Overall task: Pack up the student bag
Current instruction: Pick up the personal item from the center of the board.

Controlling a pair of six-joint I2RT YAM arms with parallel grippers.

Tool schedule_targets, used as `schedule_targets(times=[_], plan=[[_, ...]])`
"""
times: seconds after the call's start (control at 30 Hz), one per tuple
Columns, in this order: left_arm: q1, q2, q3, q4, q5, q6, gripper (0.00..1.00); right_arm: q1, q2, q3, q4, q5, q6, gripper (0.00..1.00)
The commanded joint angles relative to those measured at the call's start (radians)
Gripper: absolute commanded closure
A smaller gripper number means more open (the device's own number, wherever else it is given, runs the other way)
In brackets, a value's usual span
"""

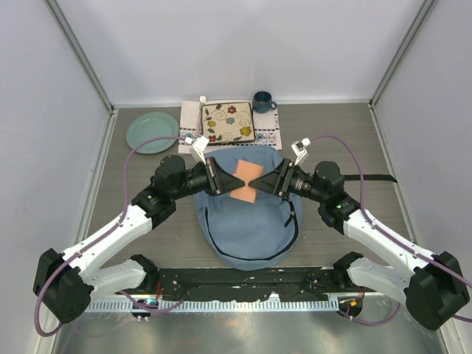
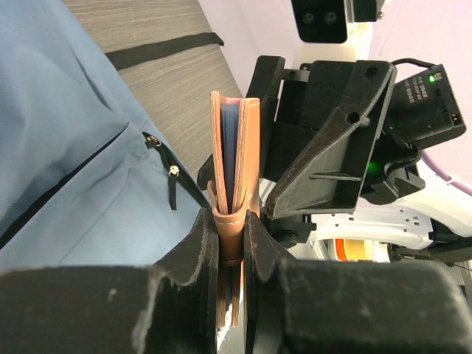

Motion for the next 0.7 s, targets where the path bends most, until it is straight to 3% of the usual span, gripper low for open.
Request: schedule_targets(times=[0.0,0.03,0.2,0.4,0.43,0.47,0.5,0.53,0.67], plan=[[-0.001,0.015,-0.002,0.122,0.07,-0.029,1.0,0.005,0.014,-0.019,0.159,-0.043,0.055,0.43],[-0.002,0.018,-0.002,0.125,0.073,-0.03,1.0,0.004,0.014,-0.03,0.17,-0.045,0.056,0.5],[-0.002,0.037,-0.007,0.135,0.111,-0.033,1.0,0.005,-0.012,-0.04,0.199,-0.043,0.067,0.61],[-0.002,0.026,-0.034,0.12,0.084,-0.038,0.97,0.005,-0.032,-0.043,0.193,-0.036,0.065,0.89],[-0.002,0.025,-0.031,0.091,0.065,-0.035,0.87,0.005,-0.038,-0.043,0.187,-0.03,0.056,0.96],[-0.002,0.022,-0.033,0.076,0.054,-0.03,0.84,0.005,-0.044,-0.043,0.175,-0.016,0.049,0.99],[-0.001,0.015,-0.031,0.062,0.048,-0.02,0.78,0.007,-0.058,-0.04,0.131,-0.004,0.038,0.99],[-0.002,0.014,-0.023,0.027,0.027,-0.012,0.6,0.005,-0.066,-0.031,0.101,0.012,0.006,0.99],[-0.002,-0.015,0.006,-0.107,-0.091,0.035,0.29,0.005,-0.138,0.002,-0.113,0.169,-0.097,0.99]])
